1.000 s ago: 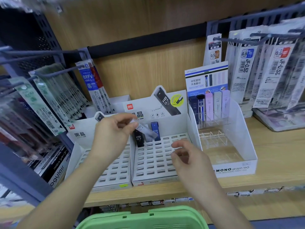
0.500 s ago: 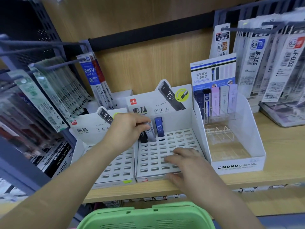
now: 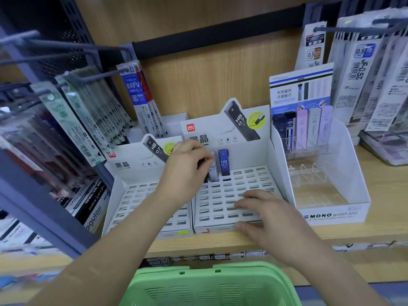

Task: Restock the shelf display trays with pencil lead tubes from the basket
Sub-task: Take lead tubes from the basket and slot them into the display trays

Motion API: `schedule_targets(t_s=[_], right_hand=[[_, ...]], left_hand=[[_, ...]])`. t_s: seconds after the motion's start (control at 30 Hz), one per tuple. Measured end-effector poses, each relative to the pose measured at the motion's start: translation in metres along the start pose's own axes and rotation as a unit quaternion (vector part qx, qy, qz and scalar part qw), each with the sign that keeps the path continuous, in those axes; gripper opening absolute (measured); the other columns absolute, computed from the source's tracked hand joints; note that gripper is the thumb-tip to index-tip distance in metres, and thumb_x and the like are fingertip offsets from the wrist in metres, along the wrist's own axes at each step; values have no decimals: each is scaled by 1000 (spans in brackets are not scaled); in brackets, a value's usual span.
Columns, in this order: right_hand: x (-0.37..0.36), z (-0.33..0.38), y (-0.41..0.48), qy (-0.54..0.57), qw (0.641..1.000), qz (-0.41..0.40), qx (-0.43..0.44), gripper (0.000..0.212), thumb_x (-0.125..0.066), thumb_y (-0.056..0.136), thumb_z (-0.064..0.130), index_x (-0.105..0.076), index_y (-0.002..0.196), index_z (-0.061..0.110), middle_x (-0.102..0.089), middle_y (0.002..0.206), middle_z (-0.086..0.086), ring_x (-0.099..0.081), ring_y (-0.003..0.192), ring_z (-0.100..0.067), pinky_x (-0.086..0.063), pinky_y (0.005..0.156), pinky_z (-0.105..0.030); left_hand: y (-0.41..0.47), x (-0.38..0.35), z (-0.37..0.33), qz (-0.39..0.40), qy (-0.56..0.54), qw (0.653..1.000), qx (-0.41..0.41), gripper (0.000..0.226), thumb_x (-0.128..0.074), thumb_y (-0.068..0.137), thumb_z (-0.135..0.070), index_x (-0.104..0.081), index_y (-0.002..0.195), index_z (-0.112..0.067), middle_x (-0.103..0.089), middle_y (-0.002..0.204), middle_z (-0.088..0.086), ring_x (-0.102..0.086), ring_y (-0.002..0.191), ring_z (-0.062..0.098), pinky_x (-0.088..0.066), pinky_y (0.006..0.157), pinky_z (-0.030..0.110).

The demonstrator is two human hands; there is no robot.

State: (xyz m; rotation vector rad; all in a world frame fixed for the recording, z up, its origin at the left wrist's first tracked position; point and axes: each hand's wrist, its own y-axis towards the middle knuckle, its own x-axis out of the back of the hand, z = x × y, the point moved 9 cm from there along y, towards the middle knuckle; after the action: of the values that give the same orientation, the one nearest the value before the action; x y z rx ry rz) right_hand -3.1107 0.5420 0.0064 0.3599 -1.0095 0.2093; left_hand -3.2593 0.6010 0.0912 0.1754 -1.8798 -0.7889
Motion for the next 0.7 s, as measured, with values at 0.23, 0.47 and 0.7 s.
schedule_targets(t_s=[0.23,0.47,0.7], right_hand=[[18,24,-11,57,995,-66,41,23,-61,94,30,-68,115,30,-63,103,21,-57,98,-2,-48,87,-27],[-65,37,-53,-58,964,260,-2,24,-53,96,41,-63,116,32,-65,101,14,-57,90,-6,-48,83,-28],[-211,-19,-121,-121,897,418,-80,18,-50,95,19,-60,102,7,-64,104,-15,-59,95,-30,-42,73,-32]], left_hand=[[-91,21,-25,93,-77,991,-54,16,-53,88,-29,-68,93,-26,-56,79,-22,-46,69,-11,-36,65,6],[-234,-61,-8,372,-10,919,-126,24,-38,91,-30,-60,101,-27,-66,85,-7,-60,77,14,-53,65,25],[-370,-152,59,604,136,784,-56,28,-48,89,-7,-59,115,-4,-59,114,20,-55,105,32,-51,86,46]])
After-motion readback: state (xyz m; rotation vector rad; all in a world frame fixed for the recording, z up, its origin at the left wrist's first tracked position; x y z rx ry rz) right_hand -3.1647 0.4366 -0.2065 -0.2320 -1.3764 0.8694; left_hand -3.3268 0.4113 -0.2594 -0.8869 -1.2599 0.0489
